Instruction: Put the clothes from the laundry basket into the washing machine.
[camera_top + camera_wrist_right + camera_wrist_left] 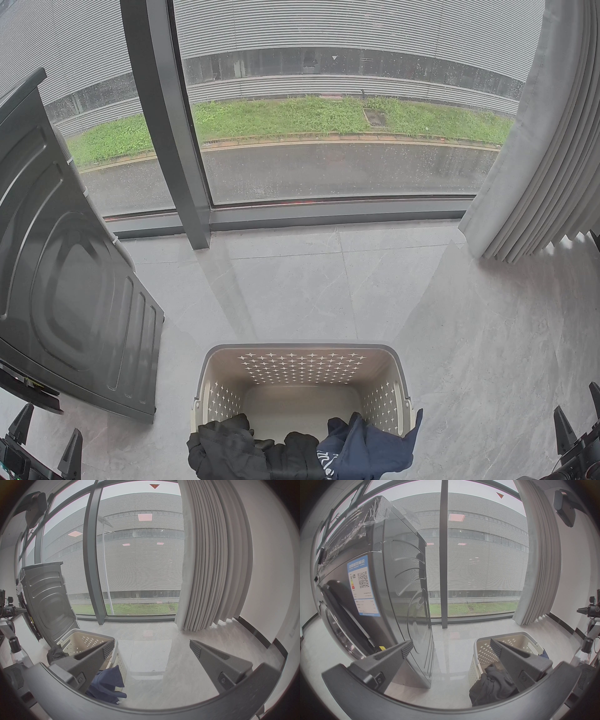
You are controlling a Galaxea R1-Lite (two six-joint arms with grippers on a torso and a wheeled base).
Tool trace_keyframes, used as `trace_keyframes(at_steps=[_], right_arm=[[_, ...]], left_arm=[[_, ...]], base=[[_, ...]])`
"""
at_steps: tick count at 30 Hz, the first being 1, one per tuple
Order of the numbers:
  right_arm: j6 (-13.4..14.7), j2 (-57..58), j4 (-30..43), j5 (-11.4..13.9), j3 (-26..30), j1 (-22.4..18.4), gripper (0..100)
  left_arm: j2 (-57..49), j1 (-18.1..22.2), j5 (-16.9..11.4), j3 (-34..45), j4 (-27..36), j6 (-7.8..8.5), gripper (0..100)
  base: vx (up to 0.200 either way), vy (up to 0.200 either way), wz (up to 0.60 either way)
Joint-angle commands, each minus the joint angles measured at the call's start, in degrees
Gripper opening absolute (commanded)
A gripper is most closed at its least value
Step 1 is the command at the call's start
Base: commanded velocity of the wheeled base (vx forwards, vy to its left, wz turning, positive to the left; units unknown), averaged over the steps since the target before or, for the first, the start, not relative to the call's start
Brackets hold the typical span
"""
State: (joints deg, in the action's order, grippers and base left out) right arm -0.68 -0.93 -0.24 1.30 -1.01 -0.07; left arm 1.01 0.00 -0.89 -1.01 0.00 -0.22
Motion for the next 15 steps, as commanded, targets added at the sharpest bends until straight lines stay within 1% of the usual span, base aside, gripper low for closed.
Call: trace_keyframes(at_steps=[1, 7, 15], right_arm=[[0.0, 0.8, 0.0, 0.0, 1.0, 0.0, 100], [0.0, 0.8, 0.0, 0.0, 1.0, 0.0, 100], [0.0, 0.8, 0.0, 0.0, 1.0, 0.0, 100]], left_arm=[[-1.0, 0.0, 0.0, 1.0, 0.0, -0.04, 100], [-1.0, 0.0, 0.0, 1.0, 0.0, -0.04, 100], [-1.0, 0.0, 0.0, 1.0, 0.0, -0.04, 100]], base=[[0.0, 0.0, 0.0], [0.0, 0.0, 0.0], [0.2, 0.0, 0.0]])
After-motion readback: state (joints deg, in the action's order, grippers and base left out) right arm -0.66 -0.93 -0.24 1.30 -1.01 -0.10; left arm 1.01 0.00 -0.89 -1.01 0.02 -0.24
